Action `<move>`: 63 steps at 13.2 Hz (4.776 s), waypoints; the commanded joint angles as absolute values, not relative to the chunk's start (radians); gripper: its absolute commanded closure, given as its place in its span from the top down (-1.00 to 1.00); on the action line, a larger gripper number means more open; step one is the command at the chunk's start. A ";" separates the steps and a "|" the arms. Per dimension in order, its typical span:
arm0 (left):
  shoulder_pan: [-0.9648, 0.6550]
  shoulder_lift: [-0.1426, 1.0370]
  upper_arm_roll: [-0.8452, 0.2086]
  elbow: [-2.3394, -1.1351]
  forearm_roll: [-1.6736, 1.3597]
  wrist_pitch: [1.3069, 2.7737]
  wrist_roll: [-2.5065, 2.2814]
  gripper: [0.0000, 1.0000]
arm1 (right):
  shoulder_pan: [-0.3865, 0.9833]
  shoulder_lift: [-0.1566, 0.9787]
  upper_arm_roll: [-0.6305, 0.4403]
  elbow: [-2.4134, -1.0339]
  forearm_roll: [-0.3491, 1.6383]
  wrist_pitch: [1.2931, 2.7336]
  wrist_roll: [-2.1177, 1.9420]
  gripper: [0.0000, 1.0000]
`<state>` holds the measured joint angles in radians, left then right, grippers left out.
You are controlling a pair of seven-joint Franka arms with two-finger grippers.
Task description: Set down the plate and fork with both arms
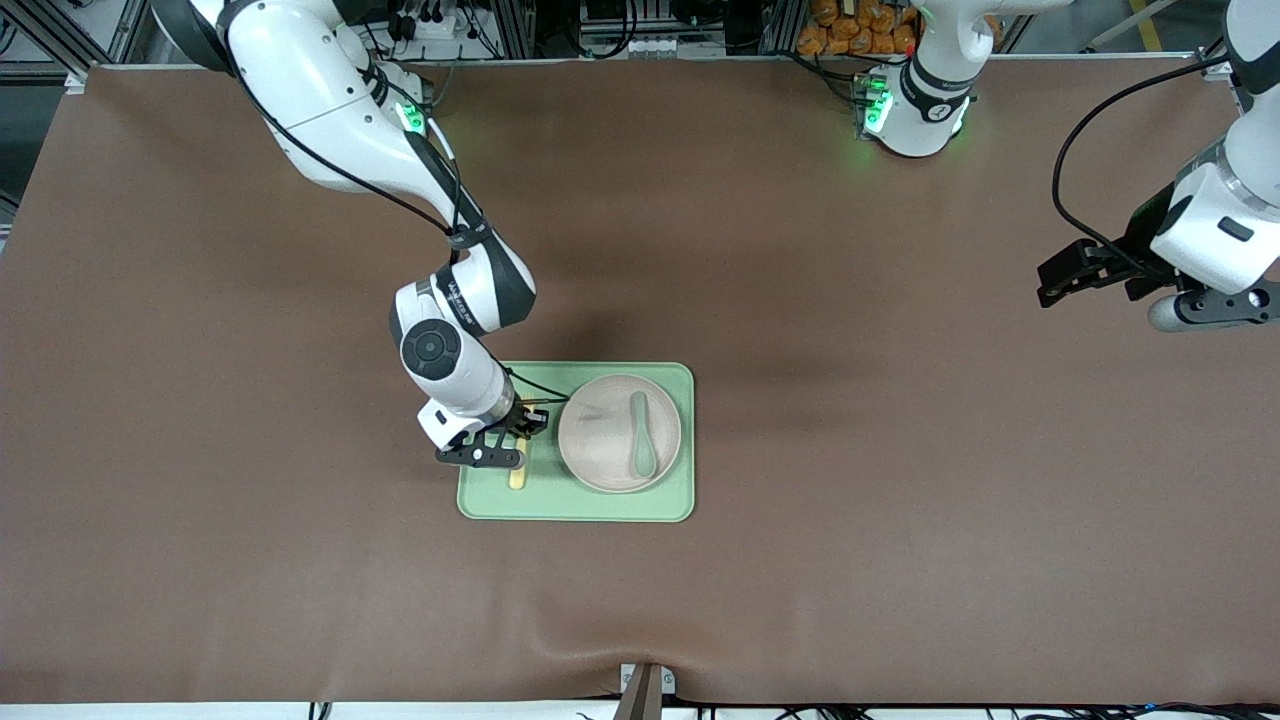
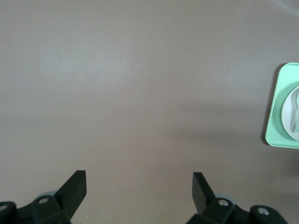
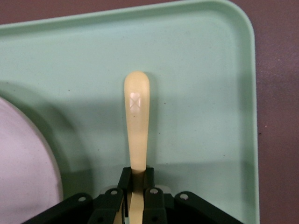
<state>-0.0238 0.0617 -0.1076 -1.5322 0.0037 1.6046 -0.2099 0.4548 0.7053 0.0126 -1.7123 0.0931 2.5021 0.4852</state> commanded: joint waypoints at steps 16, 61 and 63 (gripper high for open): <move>0.032 0.020 -0.109 -1.503 -0.012 1.490 -0.224 1.00 | 0.229 0.419 0.017 -1.620 0.101 1.967 0.354 1.00; 0.031 -0.026 -0.137 -1.534 -0.038 1.480 -0.212 1.00 | -0.003 -0.074 -0.005 -1.496 0.014 1.460 -0.048 1.00; 0.031 -0.025 -0.135 -1.531 -0.034 1.479 -0.212 1.00 | 0.015 -0.058 -0.005 -1.471 -0.030 1.460 -0.045 1.00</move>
<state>0.0251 -0.0022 -0.1360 -1.5223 -0.0277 1.4820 -0.2099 -0.0123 -0.0687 0.0030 -1.4966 0.0141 1.4608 -0.0413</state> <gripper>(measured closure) 0.000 0.000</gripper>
